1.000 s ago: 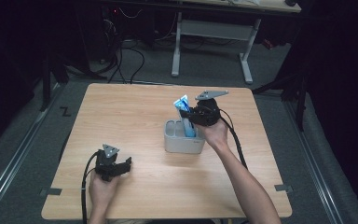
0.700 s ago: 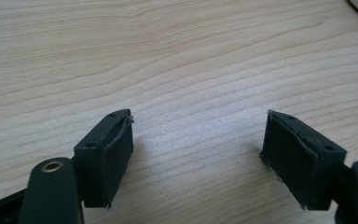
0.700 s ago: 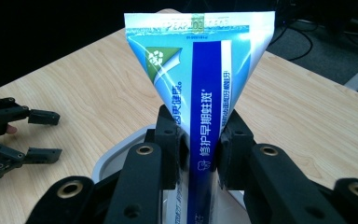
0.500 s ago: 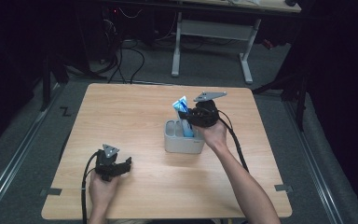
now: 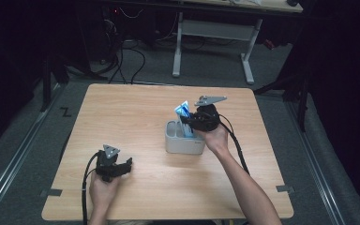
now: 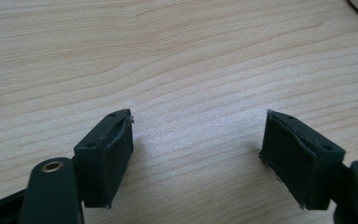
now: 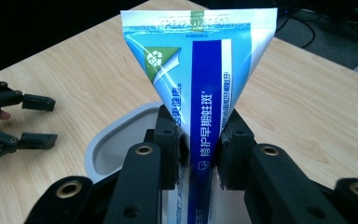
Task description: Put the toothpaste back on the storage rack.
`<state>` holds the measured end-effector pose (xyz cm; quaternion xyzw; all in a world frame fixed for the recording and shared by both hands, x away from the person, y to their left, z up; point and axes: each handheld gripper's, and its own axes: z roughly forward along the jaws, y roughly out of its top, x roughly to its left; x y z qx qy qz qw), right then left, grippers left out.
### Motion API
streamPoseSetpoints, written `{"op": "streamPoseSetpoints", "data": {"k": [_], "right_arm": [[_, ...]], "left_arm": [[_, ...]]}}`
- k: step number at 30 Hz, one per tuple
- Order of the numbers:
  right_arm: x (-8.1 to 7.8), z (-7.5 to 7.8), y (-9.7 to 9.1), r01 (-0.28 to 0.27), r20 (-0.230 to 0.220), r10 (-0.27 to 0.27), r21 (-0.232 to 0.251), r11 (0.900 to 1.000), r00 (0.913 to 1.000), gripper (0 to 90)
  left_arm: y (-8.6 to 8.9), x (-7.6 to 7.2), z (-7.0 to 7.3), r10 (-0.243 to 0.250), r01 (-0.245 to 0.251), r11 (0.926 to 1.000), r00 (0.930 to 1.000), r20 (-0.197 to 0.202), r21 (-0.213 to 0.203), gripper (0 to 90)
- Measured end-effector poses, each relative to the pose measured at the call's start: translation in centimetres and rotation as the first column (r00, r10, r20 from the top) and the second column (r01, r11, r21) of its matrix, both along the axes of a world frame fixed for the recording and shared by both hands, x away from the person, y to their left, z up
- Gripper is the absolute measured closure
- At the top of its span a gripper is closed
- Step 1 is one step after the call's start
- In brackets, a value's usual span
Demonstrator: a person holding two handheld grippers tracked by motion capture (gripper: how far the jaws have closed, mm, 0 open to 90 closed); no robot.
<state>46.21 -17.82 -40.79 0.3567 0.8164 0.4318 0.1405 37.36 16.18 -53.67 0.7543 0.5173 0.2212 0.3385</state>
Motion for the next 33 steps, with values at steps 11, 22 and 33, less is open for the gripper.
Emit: {"op": "streamPoseSetpoints", "data": {"k": [11,22,33], "right_arm": [[-0.2,-0.5,0.1,-0.013,0.002,0.013,-0.014,0.9998,0.9999,72.2],[-0.2,-1.0,-0.2,0.013,-0.013,-0.012,0.041,0.9991,0.9998,68.5],[-0.8,0.4,-2.1,0.040,0.005,-0.041,0.070,0.9967,0.9992,53.9]], "left_arm": [[0.0,0.0,0.0,0.001,-0.001,1.0000,1.0000,0.000,0.000,25.5],[0.0,0.0,0.0,-0.001,0.001,1.0000,1.0000,0.000,0.002,25.2],[0.0,-0.1,0.0,-0.004,0.004,1.0000,1.0000,-0.001,0.004,24.1]]}}
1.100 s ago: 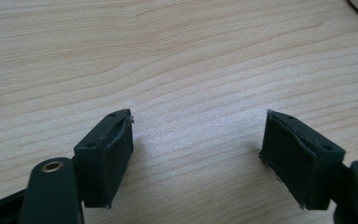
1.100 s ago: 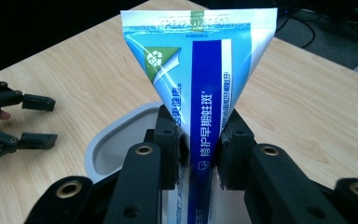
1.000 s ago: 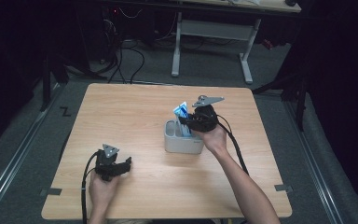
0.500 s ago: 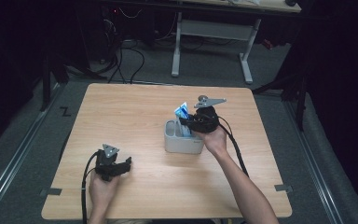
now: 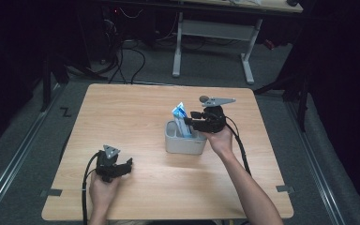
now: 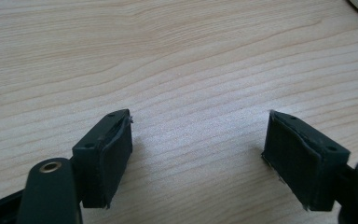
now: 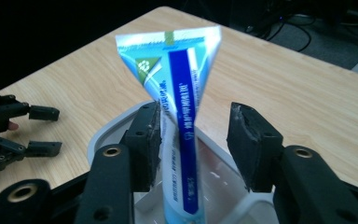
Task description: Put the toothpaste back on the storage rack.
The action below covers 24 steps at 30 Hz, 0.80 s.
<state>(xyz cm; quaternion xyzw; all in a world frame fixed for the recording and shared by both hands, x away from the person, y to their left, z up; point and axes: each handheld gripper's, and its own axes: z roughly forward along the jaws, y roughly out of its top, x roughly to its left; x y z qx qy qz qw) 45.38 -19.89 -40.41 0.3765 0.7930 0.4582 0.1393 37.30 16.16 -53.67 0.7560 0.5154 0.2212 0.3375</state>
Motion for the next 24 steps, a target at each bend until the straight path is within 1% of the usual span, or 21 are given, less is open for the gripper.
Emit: {"op": "streamPoseSetpoints", "data": {"k": [1,4,10,15,17,20,24], "right_arm": [[-0.1,0.2,-0.3,0.004,0.009,-0.004,0.005,1.0000,1.0000,53.6],[-0.4,0.7,-1.1,0.022,0.015,-0.023,0.022,0.9995,0.9996,52.7],[-1.0,1.1,-2.2,0.044,0.029,-0.045,0.018,0.9989,0.9986,52.8],[-1.1,1.5,-2.9,0.058,0.040,-0.059,0.036,0.9977,0.9974,53.5],[-1.2,1.6,-3.1,0.060,0.045,-0.062,0.035,0.9976,0.9971,53.6],[-1.4,1.8,-3.4,0.067,0.042,-0.068,0.045,0.9968,0.9968,53.6],[-1.7,2.1,-3.8,0.077,0.046,-0.079,0.045,0.9961,0.9958,53.5]], "left_arm": [[0.0,0.0,0.0,0.000,0.000,1.0000,1.0000,0.000,0.000,24.2],[0.0,0.0,0.0,0.000,0.000,1.0000,1.0000,0.000,0.001,24.2],[0.0,0.0,0.0,0.000,0.000,1.0000,1.0000,0.001,0.001,24.0],[0.0,0.0,0.0,0.000,0.000,1.0000,1.0000,0.001,0.001,24.0],[0.0,0.0,0.0,0.000,0.000,1.0000,1.0000,0.001,0.001,24.0],[0.0,0.0,0.0,0.000,0.000,1.0000,1.0000,0.000,0.000,24.0],[0.0,0.0,0.0,0.000,0.000,1.0000,1.0000,0.000,0.000,24.1]]}}
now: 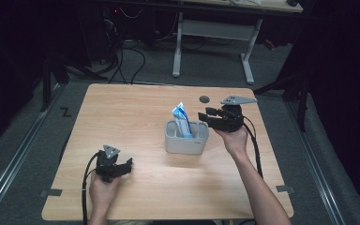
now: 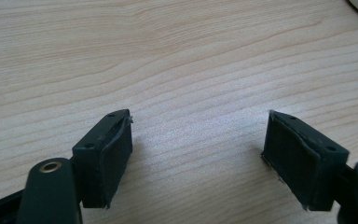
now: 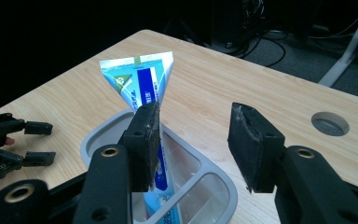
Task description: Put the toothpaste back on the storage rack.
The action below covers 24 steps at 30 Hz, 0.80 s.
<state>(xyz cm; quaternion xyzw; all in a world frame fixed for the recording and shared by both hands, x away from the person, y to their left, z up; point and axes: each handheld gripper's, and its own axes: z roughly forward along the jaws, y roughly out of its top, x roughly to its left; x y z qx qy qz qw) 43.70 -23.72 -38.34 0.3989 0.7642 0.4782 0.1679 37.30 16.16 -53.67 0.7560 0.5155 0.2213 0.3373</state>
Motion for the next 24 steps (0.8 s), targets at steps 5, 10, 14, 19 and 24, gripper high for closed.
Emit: {"op": "streamPoseSetpoints", "data": {"k": [5,10,14,19,24], "right_arm": [[-0.4,0.2,-0.7,0.016,0.014,-0.016,0.005,0.9999,0.9998,53.7],[-0.8,0.0,-1.8,0.043,0.017,-0.044,0.022,0.9988,0.9989,53.8],[-1.1,0.1,-2.6,0.056,0.017,-0.057,0.037,0.9977,0.9982,53.7],[-1.3,0.1,-3.1,0.065,0.020,-0.066,0.037,0.9972,0.9976,53.7],[-1.5,0.1,-3.5,0.072,0.021,-0.072,0.040,0.9966,0.9972,53.5]], "left_arm": [[0.0,0.0,0.0,0.000,0.000,1.0000,1.0000,0.000,0.000,24.1],[0.0,0.0,0.0,0.000,0.000,1.0000,1.0000,0.000,0.000,24.1],[0.0,0.0,0.0,0.000,0.000,1.0000,1.0000,0.000,0.000,24.1],[0.0,0.0,0.0,0.000,0.000,1.0000,1.0000,0.000,0.000,24.1],[0.0,0.0,0.0,0.000,0.000,1.0000,1.0000,0.000,0.000,24.1]]}}
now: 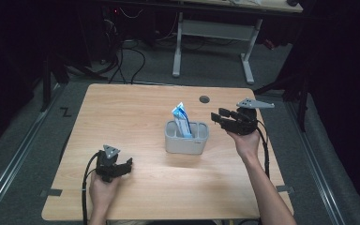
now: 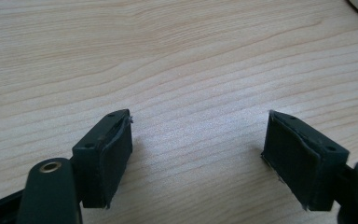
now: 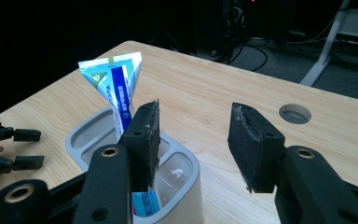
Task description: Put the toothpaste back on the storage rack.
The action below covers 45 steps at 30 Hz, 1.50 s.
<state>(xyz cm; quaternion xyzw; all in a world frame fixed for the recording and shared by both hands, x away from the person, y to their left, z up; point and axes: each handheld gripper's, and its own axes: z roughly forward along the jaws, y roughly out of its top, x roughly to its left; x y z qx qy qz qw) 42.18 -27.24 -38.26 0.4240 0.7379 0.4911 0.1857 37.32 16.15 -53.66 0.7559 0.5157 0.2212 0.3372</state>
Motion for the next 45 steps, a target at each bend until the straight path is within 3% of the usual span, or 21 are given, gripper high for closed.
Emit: {"op": "streamPoseSetpoints", "data": {"k": [45], "right_arm": [[-3.0,-1.1,-5.4,0.095,0.010,-0.096,0.043,0.9945,0.9953,52.4]], "left_arm": [[0.0,0.0,0.0,0.000,0.000,1.0000,1.0000,0.000,0.000,24.1]]}}
